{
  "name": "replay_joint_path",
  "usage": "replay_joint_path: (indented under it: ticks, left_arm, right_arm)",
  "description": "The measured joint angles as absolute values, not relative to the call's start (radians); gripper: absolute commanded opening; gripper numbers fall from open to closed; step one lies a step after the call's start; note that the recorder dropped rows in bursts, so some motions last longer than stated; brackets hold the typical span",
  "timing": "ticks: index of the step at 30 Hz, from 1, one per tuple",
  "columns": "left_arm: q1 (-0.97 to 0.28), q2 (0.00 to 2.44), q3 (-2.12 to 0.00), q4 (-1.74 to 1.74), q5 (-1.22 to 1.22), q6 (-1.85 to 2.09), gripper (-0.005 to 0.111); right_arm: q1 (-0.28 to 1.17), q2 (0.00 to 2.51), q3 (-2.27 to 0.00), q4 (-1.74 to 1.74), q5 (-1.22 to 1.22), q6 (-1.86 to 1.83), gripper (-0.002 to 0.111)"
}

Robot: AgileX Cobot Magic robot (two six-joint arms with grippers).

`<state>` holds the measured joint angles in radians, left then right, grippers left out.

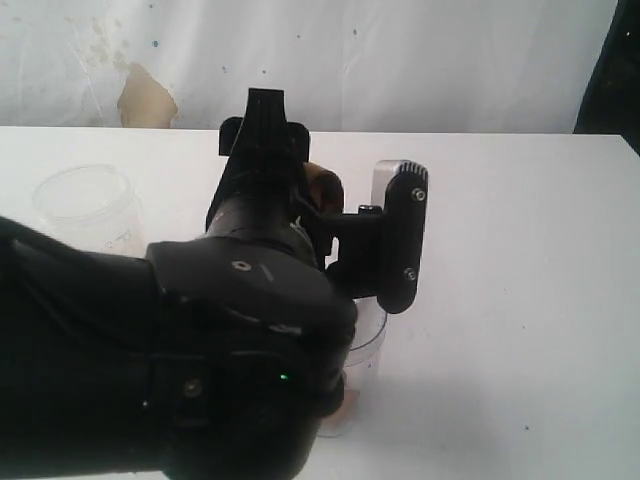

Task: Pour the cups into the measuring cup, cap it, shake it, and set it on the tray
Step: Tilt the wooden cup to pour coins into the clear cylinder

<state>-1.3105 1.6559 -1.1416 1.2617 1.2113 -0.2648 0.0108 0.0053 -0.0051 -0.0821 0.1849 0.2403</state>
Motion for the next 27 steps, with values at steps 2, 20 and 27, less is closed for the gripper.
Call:
replay_joint_path:
  ticks: [2, 20, 27]
  left_arm:
    - [-1.311, 1.663, -1.142, 1.281, 1.211, -0.261, 0.0]
    - [-1.311, 1.728, -1.139, 1.39, 1.21, -0.146, 0.0]
    - [-1.311, 1.728, -1.124, 1.418, 1.208, -0.077, 0.0]
  right_arm:
    - [0.011, 0.005, -0.005, -0.082, 0.185, 0.24, 0.0]
    - [0.011, 0.005, -0.005, -0.082, 0.185, 0.24, 0.0]
    - [0.011, 0.005, -0.005, -0.082, 0.185, 0.24, 0.0]
